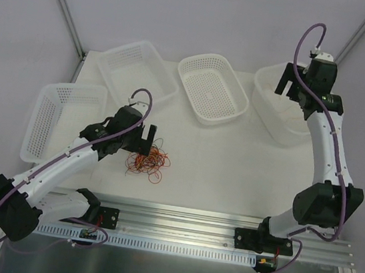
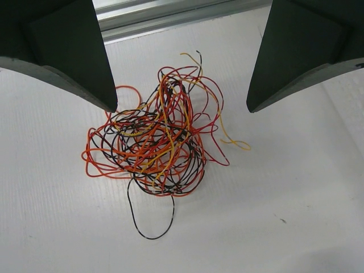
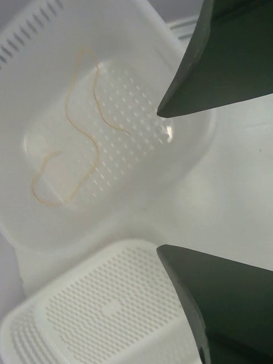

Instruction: Untangle the cables

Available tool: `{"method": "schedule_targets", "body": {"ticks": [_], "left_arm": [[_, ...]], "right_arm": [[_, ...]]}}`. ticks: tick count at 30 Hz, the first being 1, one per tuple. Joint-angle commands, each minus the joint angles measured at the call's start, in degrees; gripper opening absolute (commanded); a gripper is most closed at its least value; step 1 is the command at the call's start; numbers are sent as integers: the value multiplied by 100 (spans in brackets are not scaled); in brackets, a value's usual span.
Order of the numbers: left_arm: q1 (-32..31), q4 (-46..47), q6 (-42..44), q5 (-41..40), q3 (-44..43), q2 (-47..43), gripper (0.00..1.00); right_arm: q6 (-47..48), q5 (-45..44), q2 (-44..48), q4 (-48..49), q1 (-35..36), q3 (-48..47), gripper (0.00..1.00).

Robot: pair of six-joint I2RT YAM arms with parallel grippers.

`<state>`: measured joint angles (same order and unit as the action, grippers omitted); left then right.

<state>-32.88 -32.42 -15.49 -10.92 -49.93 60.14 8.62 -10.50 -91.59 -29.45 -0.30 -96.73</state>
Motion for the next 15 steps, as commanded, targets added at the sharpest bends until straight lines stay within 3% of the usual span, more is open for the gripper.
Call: {"method": "schedule_targets", "body": {"ticks": [1,7,9,15], "left_arm": [[45,17,107,344,-17,173,99],[45,8,72,775,-43,594,95],[54,8,11,846,-34,692,93],[54,8,-104,1012,-78,1201,86]], "right_arm": [[-465,934,826,-219,442,600,99],[-1334,2130,1776,430,1662,2674,99],[-1757,2482,2021,1053,2225,3497,98],[-2778,2141,2225,2979,3991,5074,92]]}}
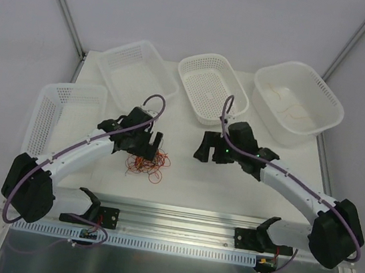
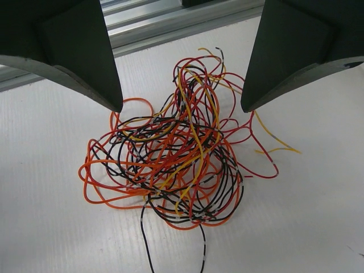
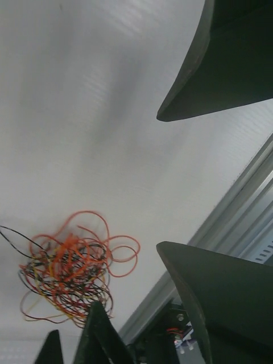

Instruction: Untangle the cables

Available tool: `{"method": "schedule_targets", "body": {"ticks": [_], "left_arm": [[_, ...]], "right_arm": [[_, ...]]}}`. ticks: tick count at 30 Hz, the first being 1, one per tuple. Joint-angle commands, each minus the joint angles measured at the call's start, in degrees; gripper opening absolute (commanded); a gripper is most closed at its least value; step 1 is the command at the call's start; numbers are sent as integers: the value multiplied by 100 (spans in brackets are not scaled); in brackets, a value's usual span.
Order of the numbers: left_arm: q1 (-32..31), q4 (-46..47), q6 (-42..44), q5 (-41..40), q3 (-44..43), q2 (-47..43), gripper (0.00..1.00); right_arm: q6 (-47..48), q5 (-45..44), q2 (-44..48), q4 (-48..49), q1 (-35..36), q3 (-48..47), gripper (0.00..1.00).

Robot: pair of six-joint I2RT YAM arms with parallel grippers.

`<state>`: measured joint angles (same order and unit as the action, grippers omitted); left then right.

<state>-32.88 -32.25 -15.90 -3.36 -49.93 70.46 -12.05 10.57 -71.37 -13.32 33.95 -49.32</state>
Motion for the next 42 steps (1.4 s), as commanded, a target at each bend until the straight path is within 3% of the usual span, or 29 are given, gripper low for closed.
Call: {"method": "schedule_targets", "body": {"ticks": [1,7,11,16,22,25,36,39,40,42], "left_arm": [[45,-9,-88,283,-87,222,85],[54,-9,-194,476,-122,583,79],[54,-1,-212,581,-166,838,73],[45,-9,-220,608,-192,988,47],[45,-9,-229,678,-201,1023,15],[54,-9,-238,722,-201,1032,7],[107,-9,-256,845,-227,1084,0],[151,-9,-264,845,-228,1067,0],[168,-9,-264,854,-236,1067,0],[221,-9,-273,837,-227,1049,0]], "right_arm": [[-745,-176,151,1802,777,414,91],[-1185,-529,-454,3332,1885,994,78],[-983,-758,-1113,3696,2571,872,77],[-799,-960,-1747,4135,3143,670,70],[-649,-1204,-2091,4092,3214,450,63],[-632,-1215,-2205,4083,3205,388,61],[-614,-1145,-2654,4136,3205,133,43],[-562,-1162,-2645,4075,3205,133,28],[-552,-1180,-2619,4031,3205,142,18],[-500,-1250,-2513,3917,3214,177,11]]}}
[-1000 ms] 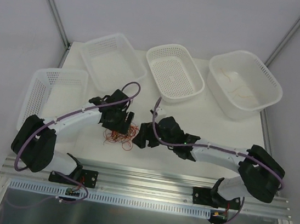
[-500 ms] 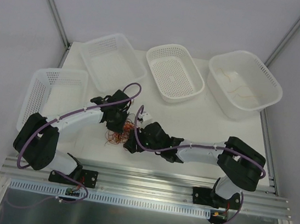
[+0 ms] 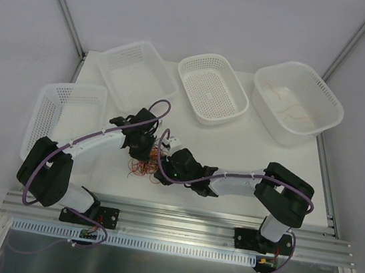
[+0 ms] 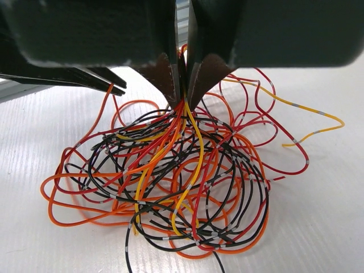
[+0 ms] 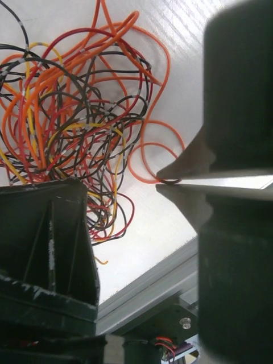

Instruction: Untangle the cables

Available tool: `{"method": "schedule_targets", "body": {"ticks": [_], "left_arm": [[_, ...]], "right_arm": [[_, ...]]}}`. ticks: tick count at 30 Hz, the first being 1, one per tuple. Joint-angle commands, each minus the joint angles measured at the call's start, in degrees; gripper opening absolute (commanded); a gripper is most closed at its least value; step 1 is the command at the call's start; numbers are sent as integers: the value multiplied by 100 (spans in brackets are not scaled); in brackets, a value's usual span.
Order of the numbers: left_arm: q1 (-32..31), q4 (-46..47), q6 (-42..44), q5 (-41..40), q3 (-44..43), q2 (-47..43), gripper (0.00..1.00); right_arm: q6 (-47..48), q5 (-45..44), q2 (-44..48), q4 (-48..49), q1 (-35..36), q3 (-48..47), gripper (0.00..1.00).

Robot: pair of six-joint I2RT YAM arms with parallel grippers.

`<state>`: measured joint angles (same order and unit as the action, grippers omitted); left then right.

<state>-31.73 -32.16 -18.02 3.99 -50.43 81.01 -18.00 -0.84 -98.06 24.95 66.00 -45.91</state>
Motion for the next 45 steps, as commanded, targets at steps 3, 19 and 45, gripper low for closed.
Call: {"method": "schedule_targets", "body": {"ticks": [3,19,45], "left_arm": [[175,-18,-61,41,-177,-42,0],[334,-457,-52,-1322,-247,-147,0],[334,-879,-44,-1911,-388,371,0]], "right_arm": [[244,-179,400,-217,1,-76,1],[1702,-575,4407,-5006,-1570,-1451,1],[3496,-865,3303,-7716,-3857,-7415,1]]}}
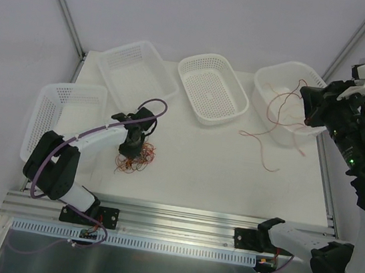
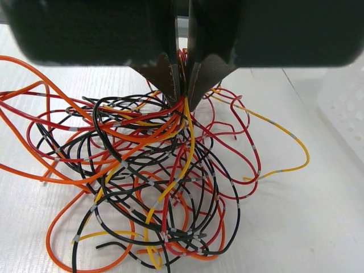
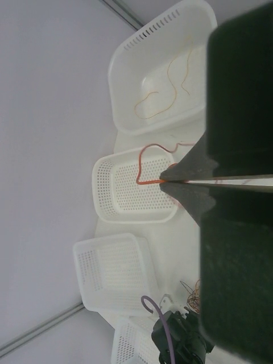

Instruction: Untangle the cables

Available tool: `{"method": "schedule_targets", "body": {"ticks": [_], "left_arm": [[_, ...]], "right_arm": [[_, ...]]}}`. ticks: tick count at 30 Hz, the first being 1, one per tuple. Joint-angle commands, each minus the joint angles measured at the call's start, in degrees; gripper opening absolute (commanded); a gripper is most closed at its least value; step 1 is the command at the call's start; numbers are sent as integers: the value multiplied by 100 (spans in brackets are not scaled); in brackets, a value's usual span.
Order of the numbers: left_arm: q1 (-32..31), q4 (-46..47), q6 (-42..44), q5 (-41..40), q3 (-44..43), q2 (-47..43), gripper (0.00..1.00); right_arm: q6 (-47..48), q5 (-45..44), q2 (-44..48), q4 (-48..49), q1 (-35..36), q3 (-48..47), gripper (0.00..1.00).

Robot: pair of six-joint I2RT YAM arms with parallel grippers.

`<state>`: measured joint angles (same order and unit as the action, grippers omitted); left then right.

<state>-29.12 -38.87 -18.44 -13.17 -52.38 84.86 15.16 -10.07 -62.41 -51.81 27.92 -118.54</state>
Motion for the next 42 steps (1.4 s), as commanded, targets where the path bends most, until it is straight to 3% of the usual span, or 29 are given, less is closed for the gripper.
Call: {"method": "schedule_targets", "body": {"ticks": [1,9,14,19,20,22,23,27,30,35,39,42], "left_arm": [[82,-217,7,-177,-202,-13,0],[74,-33,121,542,-220,-259,3],[74,248,253,1202,-80,-566,13],[74,529,279,1299,26,-1006,38],[74,565,279,1299,52,-1076,49],[74,661,279,1308,96,-1234,59],[74,696,279,1308,123,-1287,70],[74,767,270,1264,175,-1507,90],[74,785,262,1247,193,-1543,99],[74,785,270,1238,184,-1490,99],[74,776,279,1212,176,-1490,99],[74,776,288,1185,184,-1499,99]], "right_arm": [[189,83,-297,30,-59,-117,1],[242,374,-781,821,-340,138,1],[172,628,-1237,1480,-489,-134,1],[22,1137,-1808,2366,-507,-511,1],[5,1164,-1923,2482,-507,-599,1],[-4,1252,-2255,2841,-516,-827,1],[13,1287,-2371,2965,-507,-889,1],[14,1428,-2951,3554,-569,-1083,1],[-21,1525,-3450,3818,-612,-1189,1],[-232,1710,-4234,3959,-744,-1005,1],[-303,1657,-4744,3960,-771,-251,1],[-408,1552,-5043,3925,-788,338,11]]}}
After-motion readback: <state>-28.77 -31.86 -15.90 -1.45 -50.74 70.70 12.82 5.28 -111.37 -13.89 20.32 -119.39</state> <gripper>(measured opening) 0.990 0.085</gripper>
